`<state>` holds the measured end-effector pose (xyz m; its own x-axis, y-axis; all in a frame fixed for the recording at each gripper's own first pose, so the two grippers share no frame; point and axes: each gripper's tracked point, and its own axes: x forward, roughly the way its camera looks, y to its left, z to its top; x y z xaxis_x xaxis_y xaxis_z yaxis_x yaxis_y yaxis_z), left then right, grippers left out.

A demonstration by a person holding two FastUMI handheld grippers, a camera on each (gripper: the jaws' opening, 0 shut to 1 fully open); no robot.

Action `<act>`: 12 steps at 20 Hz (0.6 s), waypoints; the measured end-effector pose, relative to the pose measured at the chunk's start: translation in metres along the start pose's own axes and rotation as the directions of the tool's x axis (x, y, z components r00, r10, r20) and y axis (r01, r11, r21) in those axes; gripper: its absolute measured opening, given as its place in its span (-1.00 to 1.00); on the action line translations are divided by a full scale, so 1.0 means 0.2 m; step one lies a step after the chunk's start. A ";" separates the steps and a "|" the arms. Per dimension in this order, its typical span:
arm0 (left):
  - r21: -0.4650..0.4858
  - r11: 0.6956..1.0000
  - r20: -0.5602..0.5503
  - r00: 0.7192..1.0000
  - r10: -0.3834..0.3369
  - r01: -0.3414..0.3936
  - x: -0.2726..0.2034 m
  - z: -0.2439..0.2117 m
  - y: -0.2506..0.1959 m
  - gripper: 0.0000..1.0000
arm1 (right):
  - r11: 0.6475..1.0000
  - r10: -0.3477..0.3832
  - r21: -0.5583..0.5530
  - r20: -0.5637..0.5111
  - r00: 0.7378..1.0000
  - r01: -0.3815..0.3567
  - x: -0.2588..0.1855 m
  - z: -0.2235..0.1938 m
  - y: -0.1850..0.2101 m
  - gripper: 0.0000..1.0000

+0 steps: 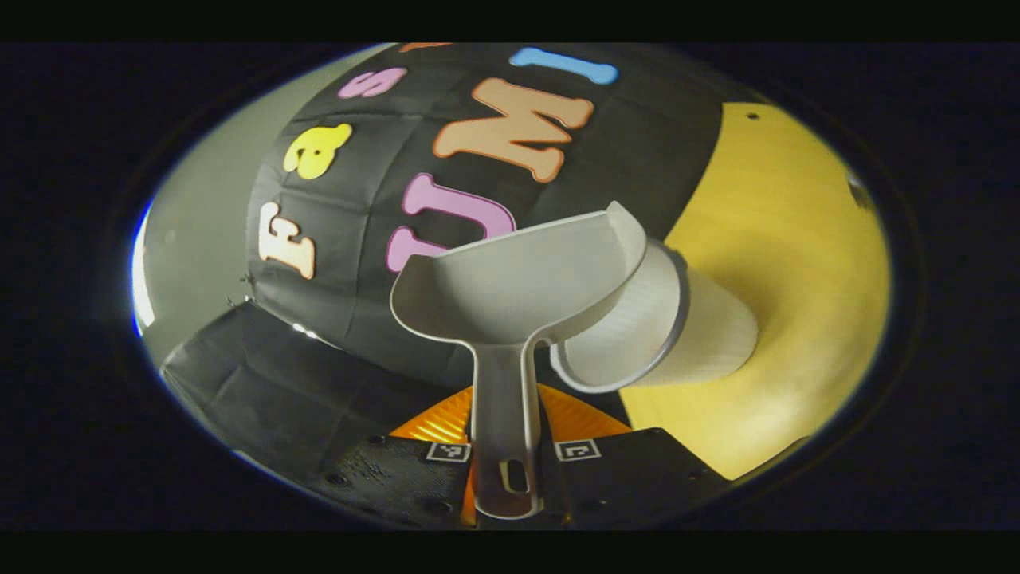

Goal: Pick up the small broom and dustpan from the desktop, sweep the trash into the dustpan with the broom, and then empty the trash into the garbage bin.

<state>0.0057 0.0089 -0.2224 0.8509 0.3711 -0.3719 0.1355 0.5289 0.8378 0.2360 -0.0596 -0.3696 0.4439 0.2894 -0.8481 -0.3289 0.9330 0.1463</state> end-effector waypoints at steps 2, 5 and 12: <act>-0.169 0.984 0.051 0.997 -0.056 0.064 -0.07 0.10 -0.12 -0.48 | 1.000 -0.007 0.009 0.048 0.999 0.007 0.00 0.01 0.00 -0.45; -0.414 0.887 0.131 0.977 -0.166 0.206 -0.21 0.23 -0.38 -0.56 | 0.999 -0.023 0.040 0.124 0.992 0.018 -0.06 0.11 0.00 -0.45; -0.670 0.662 0.171 0.938 -0.302 0.335 -0.49 0.25 -0.97 -0.51 | 0.989 -0.133 0.097 0.208 0.969 0.115 -0.13 0.18 -0.01 -0.46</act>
<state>-0.0784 -0.1677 -0.3284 0.8438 0.0580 -0.5336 0.0346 0.9862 0.1620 0.2554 -0.0609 -0.3298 0.6476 0.2007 -0.7351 -0.1935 0.9764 0.0961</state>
